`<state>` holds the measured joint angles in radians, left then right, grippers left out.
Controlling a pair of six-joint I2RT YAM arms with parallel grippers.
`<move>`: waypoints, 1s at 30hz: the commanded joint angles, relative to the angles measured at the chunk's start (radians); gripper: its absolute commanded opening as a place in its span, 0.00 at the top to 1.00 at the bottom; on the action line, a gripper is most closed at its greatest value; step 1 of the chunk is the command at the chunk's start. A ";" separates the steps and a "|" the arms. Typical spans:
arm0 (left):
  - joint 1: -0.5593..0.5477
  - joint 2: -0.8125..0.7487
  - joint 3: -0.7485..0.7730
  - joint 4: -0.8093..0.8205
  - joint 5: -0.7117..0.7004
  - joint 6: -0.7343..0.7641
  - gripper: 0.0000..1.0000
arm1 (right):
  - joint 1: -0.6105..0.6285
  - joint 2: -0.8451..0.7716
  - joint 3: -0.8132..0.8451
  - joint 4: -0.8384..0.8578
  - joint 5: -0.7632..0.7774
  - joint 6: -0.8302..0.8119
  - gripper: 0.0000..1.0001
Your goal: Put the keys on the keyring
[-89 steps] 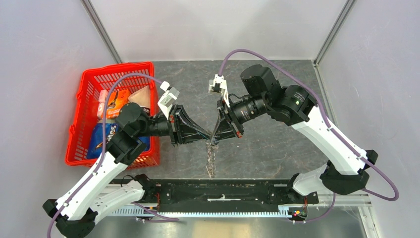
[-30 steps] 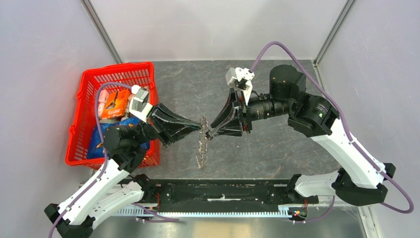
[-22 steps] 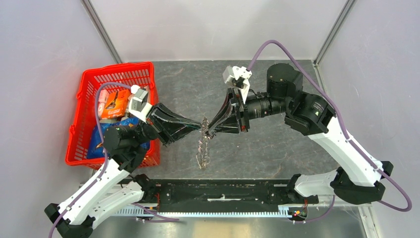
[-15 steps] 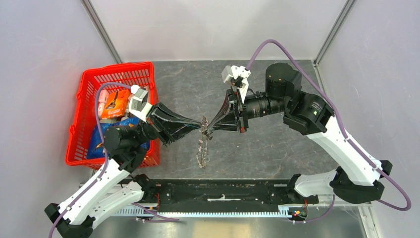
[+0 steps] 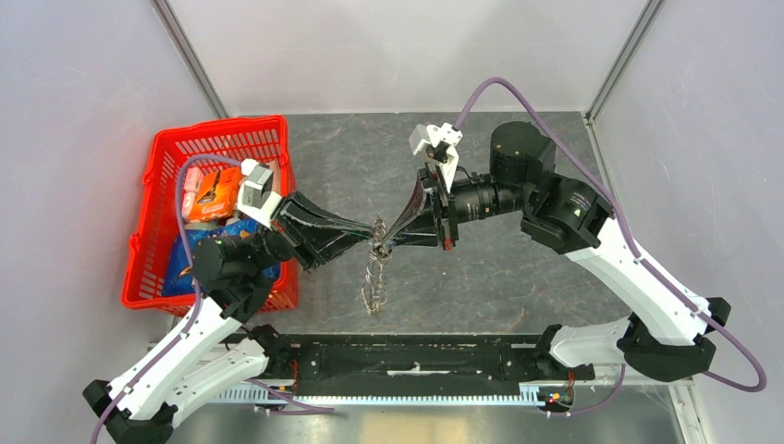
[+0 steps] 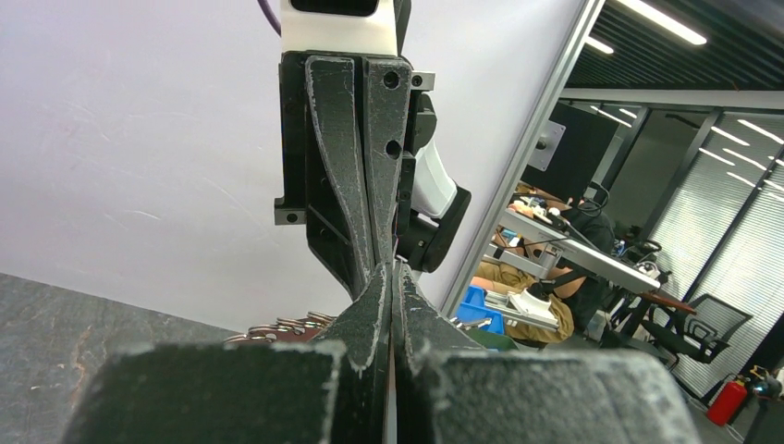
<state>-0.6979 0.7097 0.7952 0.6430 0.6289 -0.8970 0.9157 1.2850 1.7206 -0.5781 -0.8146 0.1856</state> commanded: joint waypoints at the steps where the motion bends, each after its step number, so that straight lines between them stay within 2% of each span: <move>1: -0.003 -0.011 0.013 0.086 -0.060 -0.014 0.98 | 0.009 -0.025 -0.030 0.056 -0.038 0.038 1.00; 7: -0.003 -0.015 0.013 0.084 -0.065 -0.010 0.98 | 0.011 -0.034 -0.033 0.062 -0.040 0.045 0.98; 10: -0.003 -0.016 0.013 0.084 -0.061 -0.010 0.98 | 0.011 -0.044 -0.025 0.054 -0.015 0.035 0.82; 13: -0.003 -0.018 0.013 0.084 -0.057 -0.011 0.98 | 0.011 -0.052 -0.008 0.045 0.001 0.027 0.76; 30: -0.003 -0.018 0.013 0.084 -0.052 -0.014 0.98 | 0.012 -0.007 0.071 0.049 0.014 0.022 0.75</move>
<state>-0.6979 0.6991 0.7952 0.6617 0.6022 -0.8970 0.9211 1.2621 1.7443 -0.5491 -0.8062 0.2161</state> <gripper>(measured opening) 0.027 0.253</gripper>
